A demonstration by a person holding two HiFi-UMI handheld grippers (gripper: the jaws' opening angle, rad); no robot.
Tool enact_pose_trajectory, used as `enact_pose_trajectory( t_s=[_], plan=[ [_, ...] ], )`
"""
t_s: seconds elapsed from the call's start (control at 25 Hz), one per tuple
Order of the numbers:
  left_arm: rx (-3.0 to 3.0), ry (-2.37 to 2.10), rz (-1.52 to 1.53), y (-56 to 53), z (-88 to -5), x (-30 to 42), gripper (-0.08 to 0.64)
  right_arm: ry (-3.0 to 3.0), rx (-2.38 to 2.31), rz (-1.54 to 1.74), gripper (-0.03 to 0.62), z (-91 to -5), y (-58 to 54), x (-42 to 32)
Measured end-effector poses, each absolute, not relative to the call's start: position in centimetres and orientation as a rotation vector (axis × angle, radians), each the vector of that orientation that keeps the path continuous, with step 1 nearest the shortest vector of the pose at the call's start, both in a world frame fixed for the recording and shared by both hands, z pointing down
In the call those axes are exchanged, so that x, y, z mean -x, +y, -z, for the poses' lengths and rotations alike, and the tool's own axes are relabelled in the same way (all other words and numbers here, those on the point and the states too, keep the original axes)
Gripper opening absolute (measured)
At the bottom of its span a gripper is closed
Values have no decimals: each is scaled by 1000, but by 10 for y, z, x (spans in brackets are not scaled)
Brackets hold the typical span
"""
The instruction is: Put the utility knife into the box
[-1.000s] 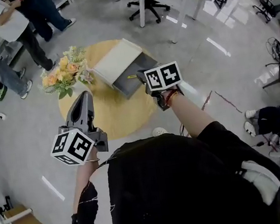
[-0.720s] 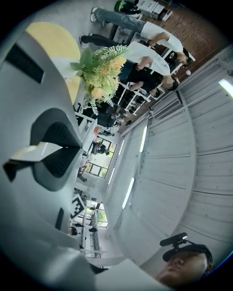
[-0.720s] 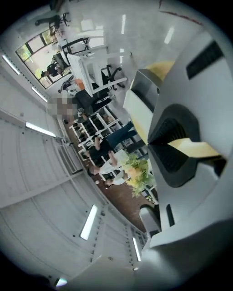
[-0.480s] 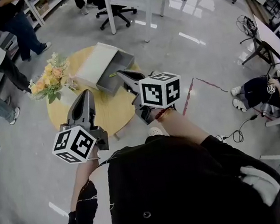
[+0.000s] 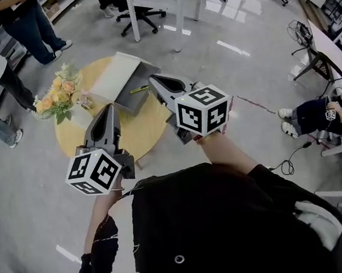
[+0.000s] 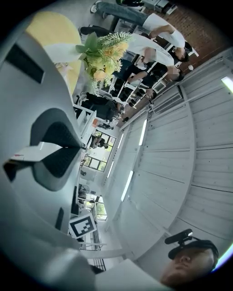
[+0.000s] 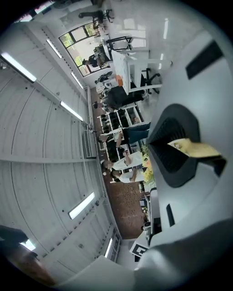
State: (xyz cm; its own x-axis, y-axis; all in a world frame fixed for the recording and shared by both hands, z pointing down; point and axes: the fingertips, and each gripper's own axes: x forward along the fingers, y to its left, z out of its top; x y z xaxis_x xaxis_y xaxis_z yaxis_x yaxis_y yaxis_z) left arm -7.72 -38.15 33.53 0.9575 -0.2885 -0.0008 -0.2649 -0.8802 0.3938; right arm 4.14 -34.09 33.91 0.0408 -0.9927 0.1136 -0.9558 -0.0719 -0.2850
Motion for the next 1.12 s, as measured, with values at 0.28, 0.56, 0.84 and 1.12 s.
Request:
enact_pose_trajectory(
  t_s=[0.28, 0.56, 0.84, 1.12],
  plan=[
    [-2688, -452, 117, -380, -325, 75, 11, 2096, 2165, 442, 5, -333, -339, -48],
    [-2686, -464, 118, -384, -329, 68, 11, 2118, 2179, 446, 5, -340, -343, -56],
    [-2671, -478, 123, -383, -332, 67, 11, 2144, 2177, 459, 5, -344, -341, -55],
    [-2672, -463, 113, -378, -336, 58, 11, 2143, 2187, 468, 5, -351, -336, -61]
  ],
)
